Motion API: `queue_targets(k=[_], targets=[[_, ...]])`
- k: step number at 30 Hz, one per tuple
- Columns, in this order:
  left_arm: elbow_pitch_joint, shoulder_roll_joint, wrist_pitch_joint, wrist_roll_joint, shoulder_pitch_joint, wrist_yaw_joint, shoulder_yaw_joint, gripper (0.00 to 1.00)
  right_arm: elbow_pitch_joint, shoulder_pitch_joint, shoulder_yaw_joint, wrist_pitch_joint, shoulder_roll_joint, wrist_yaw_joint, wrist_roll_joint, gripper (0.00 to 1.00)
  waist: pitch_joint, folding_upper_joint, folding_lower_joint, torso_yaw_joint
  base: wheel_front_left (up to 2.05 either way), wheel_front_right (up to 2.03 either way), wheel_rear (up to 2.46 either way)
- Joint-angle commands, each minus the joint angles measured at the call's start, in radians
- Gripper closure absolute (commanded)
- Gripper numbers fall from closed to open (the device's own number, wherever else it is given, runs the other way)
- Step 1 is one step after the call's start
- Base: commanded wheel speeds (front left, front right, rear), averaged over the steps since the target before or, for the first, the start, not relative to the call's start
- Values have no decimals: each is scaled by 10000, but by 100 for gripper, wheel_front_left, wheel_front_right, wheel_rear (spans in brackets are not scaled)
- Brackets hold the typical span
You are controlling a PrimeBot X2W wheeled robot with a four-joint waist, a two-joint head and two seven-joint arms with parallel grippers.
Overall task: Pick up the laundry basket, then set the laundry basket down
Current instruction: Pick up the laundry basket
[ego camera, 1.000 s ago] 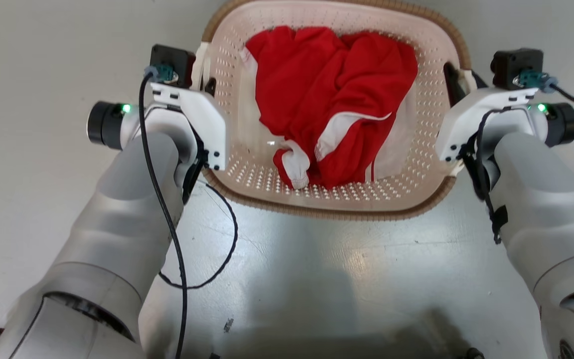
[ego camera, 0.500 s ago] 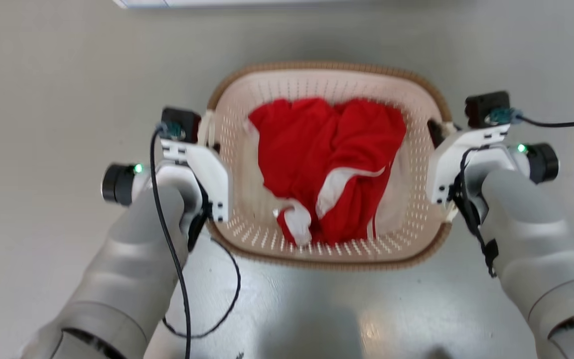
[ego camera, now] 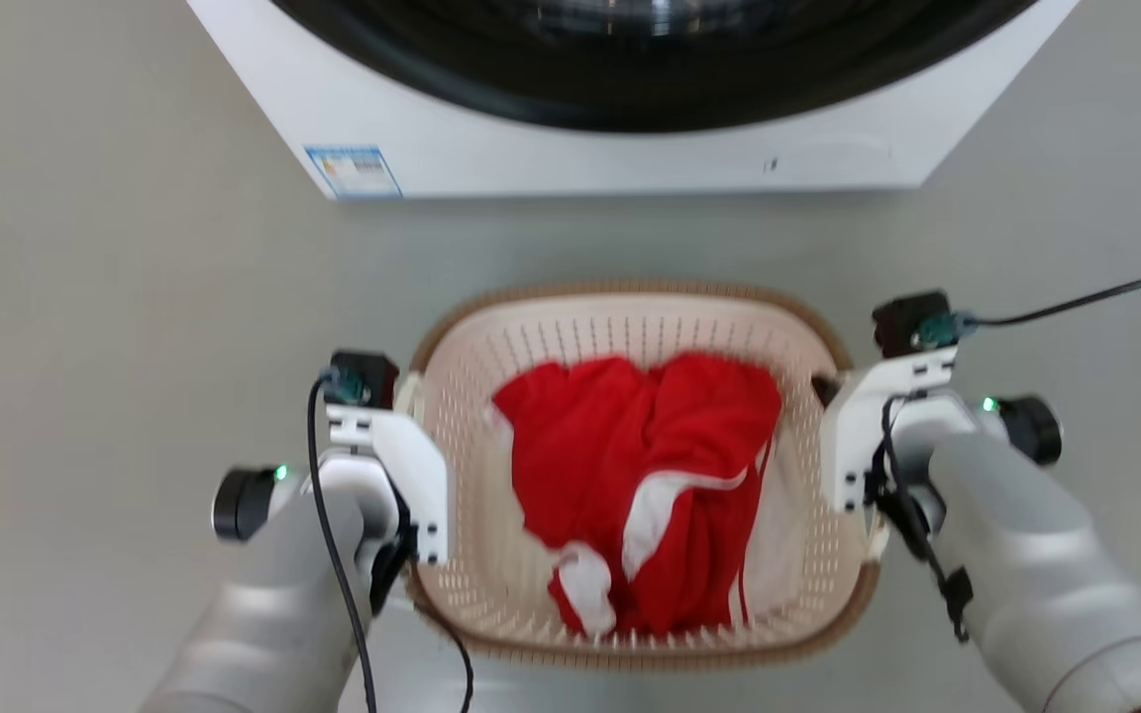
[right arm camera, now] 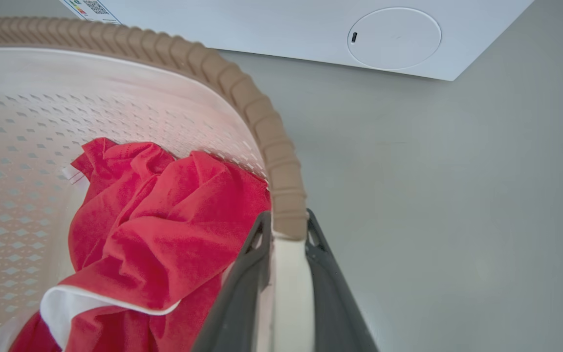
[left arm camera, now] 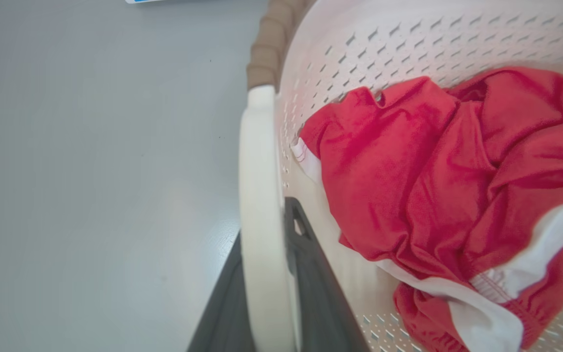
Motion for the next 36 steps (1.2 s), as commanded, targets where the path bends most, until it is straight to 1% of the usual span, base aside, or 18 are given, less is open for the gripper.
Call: queue_targets(k=[1,11,25,36], targets=[[-83,150,85,-103,219,-111,63,100,-378,390,422,147,244,87,235,100,-726,0,-1,31,0,0,0],[97,150,726,-380,1331,-245,-267,100,-1071,1383,1869,1224,-20,87,1816,100,-2573,0,-1,30,0,0,0],[197,150,1451,-523,2419,-456,-711,100,-1258,2344,3296,1830,-159,87,3177,100,-4473,0,-1,123,0,0,0],[89,150,1531,-752,2863,-435,-827,100,-1330,2443,3900,2011,-296,87,3928,100,-4909,0,-1,208,0,0,0]])
